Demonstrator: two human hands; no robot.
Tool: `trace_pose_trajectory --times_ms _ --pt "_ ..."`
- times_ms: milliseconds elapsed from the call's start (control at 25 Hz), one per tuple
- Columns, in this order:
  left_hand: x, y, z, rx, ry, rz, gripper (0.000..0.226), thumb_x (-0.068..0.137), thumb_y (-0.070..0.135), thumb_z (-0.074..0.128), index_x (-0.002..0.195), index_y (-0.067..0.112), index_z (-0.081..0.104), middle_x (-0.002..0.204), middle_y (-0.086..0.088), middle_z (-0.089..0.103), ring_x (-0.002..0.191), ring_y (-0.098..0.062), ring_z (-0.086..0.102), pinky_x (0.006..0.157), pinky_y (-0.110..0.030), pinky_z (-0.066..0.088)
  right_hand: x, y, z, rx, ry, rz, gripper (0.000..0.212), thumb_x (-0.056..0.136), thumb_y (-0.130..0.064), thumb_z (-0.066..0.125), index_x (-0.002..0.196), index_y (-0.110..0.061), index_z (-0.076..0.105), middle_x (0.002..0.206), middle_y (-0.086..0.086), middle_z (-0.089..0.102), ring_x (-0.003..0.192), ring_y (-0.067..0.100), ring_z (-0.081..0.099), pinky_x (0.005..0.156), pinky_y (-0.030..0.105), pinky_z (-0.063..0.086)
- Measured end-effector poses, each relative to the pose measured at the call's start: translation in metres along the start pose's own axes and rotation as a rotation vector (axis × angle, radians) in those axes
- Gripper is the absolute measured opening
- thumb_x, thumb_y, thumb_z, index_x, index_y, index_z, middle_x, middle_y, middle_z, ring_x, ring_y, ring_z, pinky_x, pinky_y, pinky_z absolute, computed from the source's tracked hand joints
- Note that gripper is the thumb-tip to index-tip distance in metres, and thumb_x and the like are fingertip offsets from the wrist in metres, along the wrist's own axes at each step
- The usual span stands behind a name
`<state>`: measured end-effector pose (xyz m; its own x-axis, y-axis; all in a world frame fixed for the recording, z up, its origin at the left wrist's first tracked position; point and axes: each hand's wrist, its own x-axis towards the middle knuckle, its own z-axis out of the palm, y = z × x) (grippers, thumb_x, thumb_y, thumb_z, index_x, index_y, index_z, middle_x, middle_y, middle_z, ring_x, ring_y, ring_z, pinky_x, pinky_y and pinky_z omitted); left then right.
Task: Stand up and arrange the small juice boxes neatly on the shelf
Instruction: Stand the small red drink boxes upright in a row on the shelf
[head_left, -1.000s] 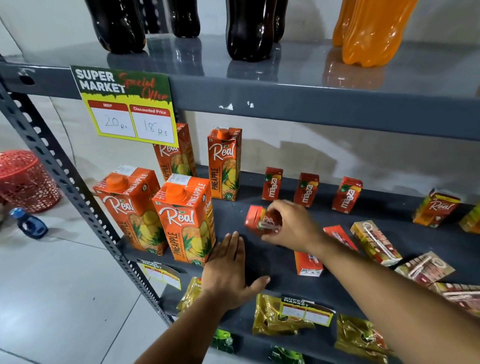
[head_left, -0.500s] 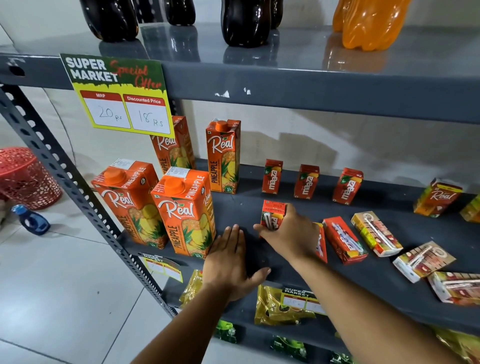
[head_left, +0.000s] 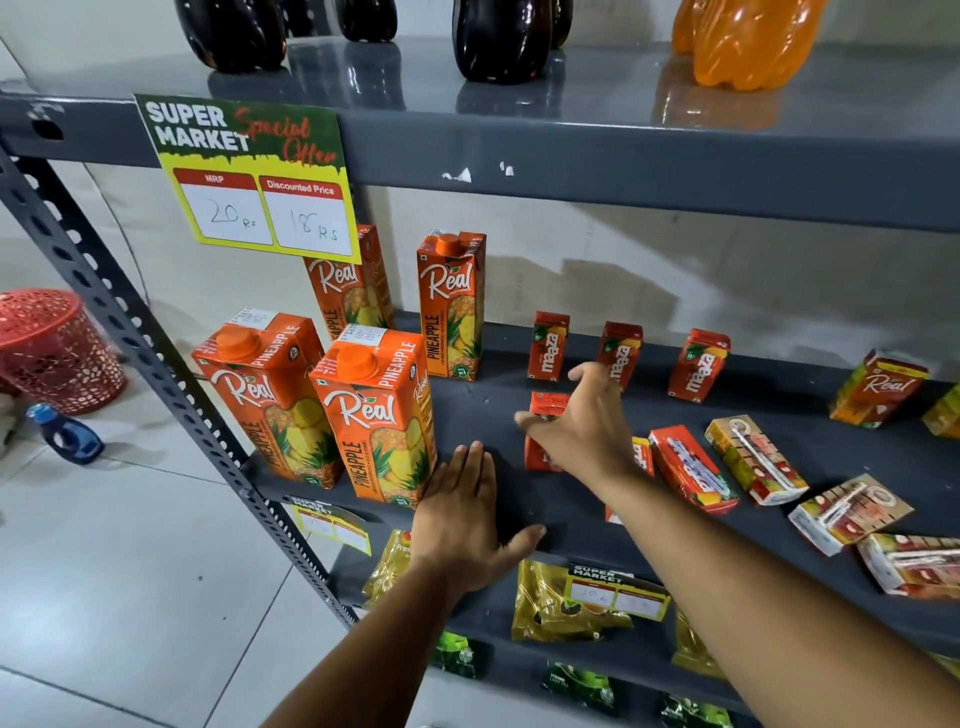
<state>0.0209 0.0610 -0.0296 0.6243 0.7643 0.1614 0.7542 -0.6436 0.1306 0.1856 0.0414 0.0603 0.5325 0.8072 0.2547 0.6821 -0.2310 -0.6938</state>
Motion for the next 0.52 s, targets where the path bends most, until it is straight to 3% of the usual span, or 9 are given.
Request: trace_pose_trajectory --times_ms 80,200,320,520 --pt "0.0 0.0 -0.001 0.003 -0.006 0.001 0.111 0.074 0.087 0.011 0.147 0.003 0.014 0.158 -0.015 0.017 0.145 -0.028 0.012 0.116 -0.039 0.01 0.005 0.007 -0.005 0.075 -0.109 -0.021 0.069 0.069 -0.027 0.084 0.122 -0.016 0.042 0.117 0.006 0.054 0.105 0.021 0.054 0.074 0.022 0.041" --pt "0.001 0.0 -0.002 0.017 -0.002 -0.003 0.111 0.074 0.086 0.011 0.147 0.003 0.016 0.157 -0.016 0.018 0.144 -0.029 0.014 0.116 -0.04 0.011 0.017 0.01 -0.023 -0.003 -0.414 -0.121 0.064 0.074 -0.01 0.078 0.13 -0.024 0.049 0.126 0.001 0.056 0.117 0.018 0.053 0.091 0.029 0.046" --pt "0.001 0.0 -0.001 0.024 -0.008 -0.006 0.111 0.074 0.086 0.012 0.147 0.003 0.015 0.158 -0.016 0.017 0.145 -0.029 0.013 0.116 -0.04 0.01 0.034 0.002 -0.036 -0.137 -0.65 -0.209 0.059 0.077 0.003 0.072 0.117 -0.037 0.056 0.124 -0.007 0.055 0.114 0.014 0.053 0.086 0.029 0.047" --pt "0.001 0.001 0.0 0.035 -0.019 -0.014 0.111 0.073 0.086 0.012 0.148 0.004 0.012 0.158 -0.015 0.014 0.145 -0.027 0.01 0.116 -0.038 0.008 0.036 -0.004 -0.04 -0.472 -0.7 -0.431 0.059 0.079 0.0 0.07 0.11 -0.043 0.044 0.122 0.0 0.059 0.101 0.02 0.059 0.074 0.034 0.048"
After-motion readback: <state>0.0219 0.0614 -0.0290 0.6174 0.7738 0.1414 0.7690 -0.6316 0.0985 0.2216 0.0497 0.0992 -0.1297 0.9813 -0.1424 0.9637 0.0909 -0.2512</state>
